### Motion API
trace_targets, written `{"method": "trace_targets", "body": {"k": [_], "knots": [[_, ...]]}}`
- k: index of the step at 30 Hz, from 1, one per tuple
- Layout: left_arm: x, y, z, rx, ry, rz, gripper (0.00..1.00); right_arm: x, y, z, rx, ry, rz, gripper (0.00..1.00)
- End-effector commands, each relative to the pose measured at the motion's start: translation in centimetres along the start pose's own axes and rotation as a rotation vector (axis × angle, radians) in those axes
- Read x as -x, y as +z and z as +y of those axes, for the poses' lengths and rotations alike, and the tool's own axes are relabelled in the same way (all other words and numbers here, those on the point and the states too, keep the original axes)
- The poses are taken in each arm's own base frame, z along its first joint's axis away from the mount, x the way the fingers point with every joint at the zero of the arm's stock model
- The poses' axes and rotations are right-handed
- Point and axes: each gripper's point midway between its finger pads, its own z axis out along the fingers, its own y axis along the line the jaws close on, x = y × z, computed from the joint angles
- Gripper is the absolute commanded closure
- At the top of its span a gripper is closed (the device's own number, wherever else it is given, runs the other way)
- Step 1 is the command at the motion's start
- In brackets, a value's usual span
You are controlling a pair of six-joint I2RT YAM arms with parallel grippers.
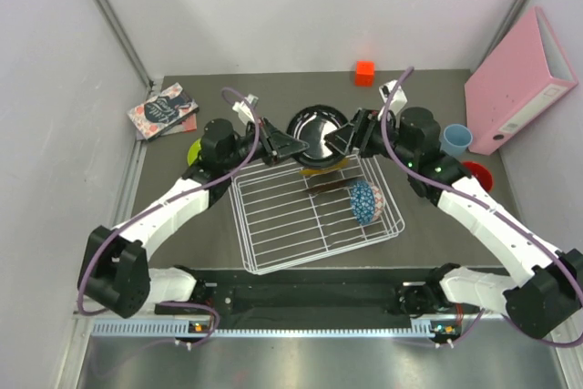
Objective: Unload the mixed dishes from the dish rack
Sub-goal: Place the plate at the center of the board.
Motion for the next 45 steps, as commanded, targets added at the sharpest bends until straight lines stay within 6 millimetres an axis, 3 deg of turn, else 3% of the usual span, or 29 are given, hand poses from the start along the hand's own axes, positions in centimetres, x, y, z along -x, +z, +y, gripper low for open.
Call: {"method": "trace_targets", "body": {"k": [1,5,7,8,10,11,12,14,16,19,24,26,29,33,38,45], "knots": [[2.8,-1.5,-2.2,0.028,0.137,-0.158,1.0,0.9,-1.5,0.8,0.007,-0.103,-0.031,0.2],[4.3,-2.7,-3.4,0.06,0.192,-0.218,1.0,1.7,-2.3,0.2,-0.047,-0.123,-0.065,0.0],[5.3,-3.4,-3.3,0.095,0.217,-0.251,1.0,2.1,-3.1,-0.1,-0.082,-0.124,-0.088,0.0],[6.1,-4.3,-3.0,0.153,0.206,-0.286,1.0,2.7,-3.5,-1.2,-0.144,-0.112,-0.127,0.0],[8.6,-6.6,-1.8,0.234,0.207,-0.373,1.0,4.1,-5.3,-1.0,-0.163,-0.106,-0.215,0.0],[9.2,-8.3,-0.3,0.312,0.167,-0.412,1.0,4.4,-5.9,-2.4,-0.228,-0.095,-0.267,0.0],[11.1,-10.5,1.1,0.377,0.138,-0.49,1.0,5.2,-7.2,-2.0,-0.224,-0.097,-0.318,0.0],[12.8,-13.7,3.7,0.566,0.129,-0.623,1.0,5.3,-7.9,-2.5,-0.238,-0.099,-0.358,0.0],[12.9,-16.2,7.3,0.668,0.048,-0.681,1.0,5.2,-8.4,-2.5,-0.23,-0.101,-0.375,0.0],[13.9,-19.3,10.2,0.753,-0.027,-0.792,1.0,4.9,-8.5,-2.5,-0.217,-0.103,-0.374,0.0],[17.0,-24.1,12.8,0.803,-0.119,-0.97,1.0,3.4,-8.2,-2.5,-0.175,-0.084,-0.346,0.0],[17.9,-24.8,13.7,0.769,-0.161,-1.009,1.0,2.6,-8.0,-2.7,-0.166,-0.078,-0.331,0.0],[19.6,-27.7,15.4,0.722,-0.238,-1.121,1.0,1.9,-7.8,-2.7,-0.144,-0.08,-0.313,0.0],[20.1,-30.2,16.9,0.695,-0.277,-1.217,1.0,1.4,-7.8,-2.7,-0.133,-0.088,-0.296,0.0],[18.5,-33.1,20.9,0.701,-0.381,-1.29,1.0,0.6,-7.4,-3.0,-0.126,-0.084,-0.274,0.0],[17.2,-33.1,25.3,0.759,-0.483,-1.255,1.0,-0.1,-7.1,-2.9,-0.102,-0.082,-0.251,0.0]]}}
